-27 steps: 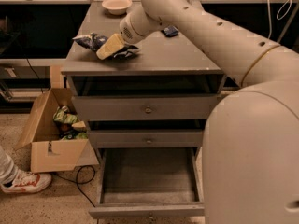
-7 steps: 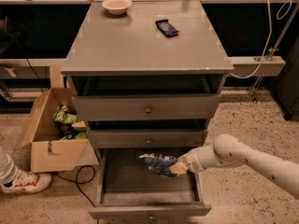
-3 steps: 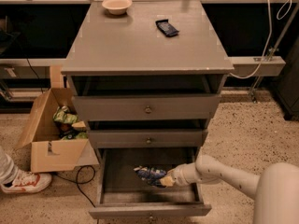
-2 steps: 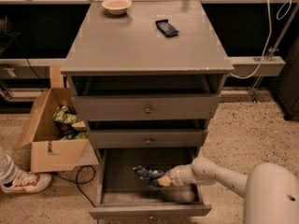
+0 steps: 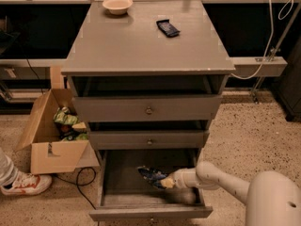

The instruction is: Place blue chip bag into bottom drawer

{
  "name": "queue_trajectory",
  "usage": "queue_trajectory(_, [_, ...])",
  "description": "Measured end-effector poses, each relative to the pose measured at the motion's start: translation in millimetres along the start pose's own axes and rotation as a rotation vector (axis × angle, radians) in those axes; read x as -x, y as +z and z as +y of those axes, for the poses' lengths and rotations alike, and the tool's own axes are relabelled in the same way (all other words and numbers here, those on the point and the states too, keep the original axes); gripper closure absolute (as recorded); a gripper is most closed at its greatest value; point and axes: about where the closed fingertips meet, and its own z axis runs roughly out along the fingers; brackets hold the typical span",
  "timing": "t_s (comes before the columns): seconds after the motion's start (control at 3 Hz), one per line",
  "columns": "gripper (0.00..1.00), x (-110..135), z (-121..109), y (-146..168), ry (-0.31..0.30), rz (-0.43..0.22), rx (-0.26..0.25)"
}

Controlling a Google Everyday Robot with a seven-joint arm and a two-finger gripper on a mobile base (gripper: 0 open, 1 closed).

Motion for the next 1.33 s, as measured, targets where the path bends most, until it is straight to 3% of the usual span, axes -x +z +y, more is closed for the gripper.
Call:
queue_trajectory(0.33, [0.04,-6,-11,-18,0.033,-0.059,0.015])
queue_trajectory(0.67, [0.0,-14,-28,-56,0.047,-0.157,0.06])
queue_trajectory(1.0, [0.0,-20,-59,-123,0.043,-0.229,0.067])
queue_trajectory(1.33, [0.0,-28,-92,-190,0.048,-0.232,0.046])
